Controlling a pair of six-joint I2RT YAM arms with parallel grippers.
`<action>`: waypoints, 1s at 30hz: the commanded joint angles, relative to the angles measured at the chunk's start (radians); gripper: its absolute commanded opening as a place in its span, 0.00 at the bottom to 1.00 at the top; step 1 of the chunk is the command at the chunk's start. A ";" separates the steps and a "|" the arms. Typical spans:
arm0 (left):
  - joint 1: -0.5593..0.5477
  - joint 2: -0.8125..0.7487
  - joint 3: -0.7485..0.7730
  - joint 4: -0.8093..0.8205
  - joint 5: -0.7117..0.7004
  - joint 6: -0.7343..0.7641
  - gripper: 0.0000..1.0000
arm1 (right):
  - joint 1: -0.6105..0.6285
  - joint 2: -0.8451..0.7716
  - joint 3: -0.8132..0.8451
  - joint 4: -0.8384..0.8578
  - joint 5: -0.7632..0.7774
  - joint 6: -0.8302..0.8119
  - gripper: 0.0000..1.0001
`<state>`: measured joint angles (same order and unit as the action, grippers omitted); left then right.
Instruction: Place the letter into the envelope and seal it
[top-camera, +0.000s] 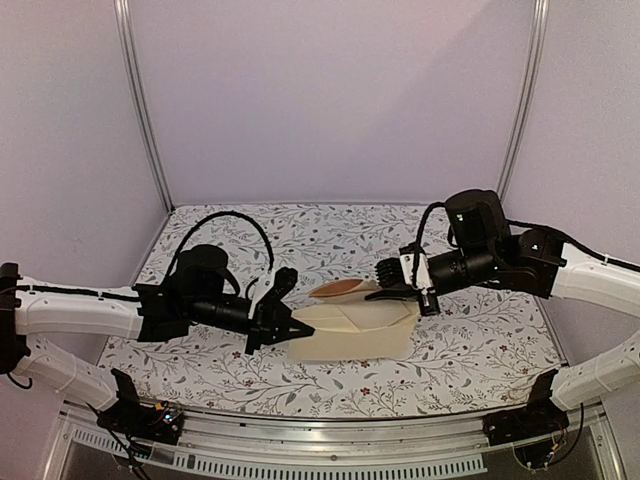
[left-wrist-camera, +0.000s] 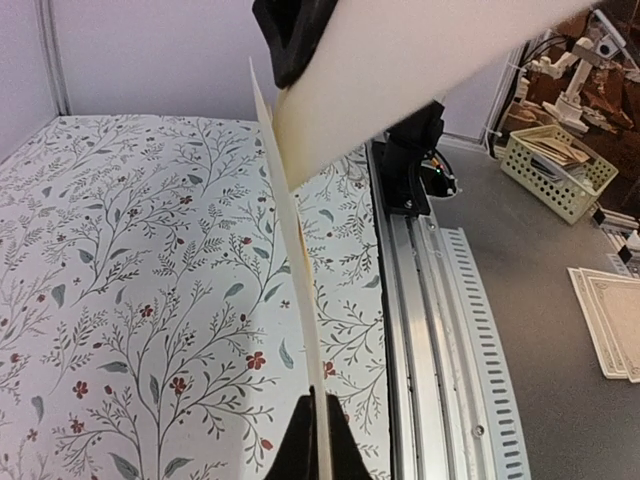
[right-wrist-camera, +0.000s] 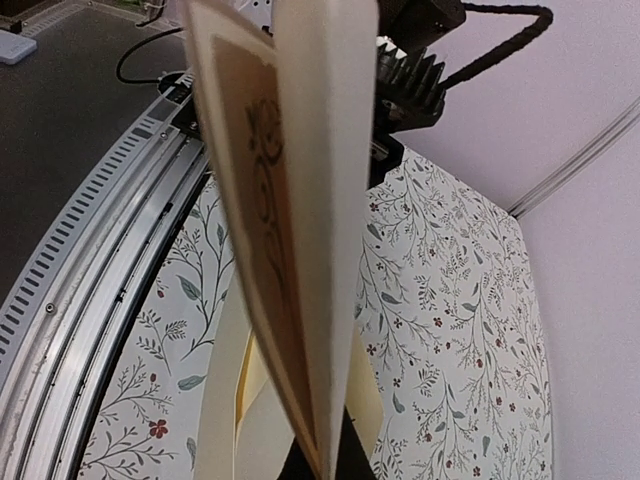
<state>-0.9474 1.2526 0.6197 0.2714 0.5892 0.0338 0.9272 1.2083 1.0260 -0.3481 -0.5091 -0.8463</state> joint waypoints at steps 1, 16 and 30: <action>0.013 0.006 0.012 0.019 0.021 0.015 0.00 | 0.013 0.013 0.012 -0.020 -0.003 -0.038 0.00; 0.014 0.021 0.017 0.005 0.002 0.023 0.00 | 0.019 0.056 0.057 -0.205 0.094 -0.062 0.00; 0.014 0.073 0.046 -0.037 -0.046 0.031 0.00 | 0.048 0.162 0.129 -0.338 0.232 -0.053 0.00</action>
<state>-0.9478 1.3125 0.6346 0.2531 0.5488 0.0525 0.9604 1.3457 1.1149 -0.6147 -0.3508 -0.9051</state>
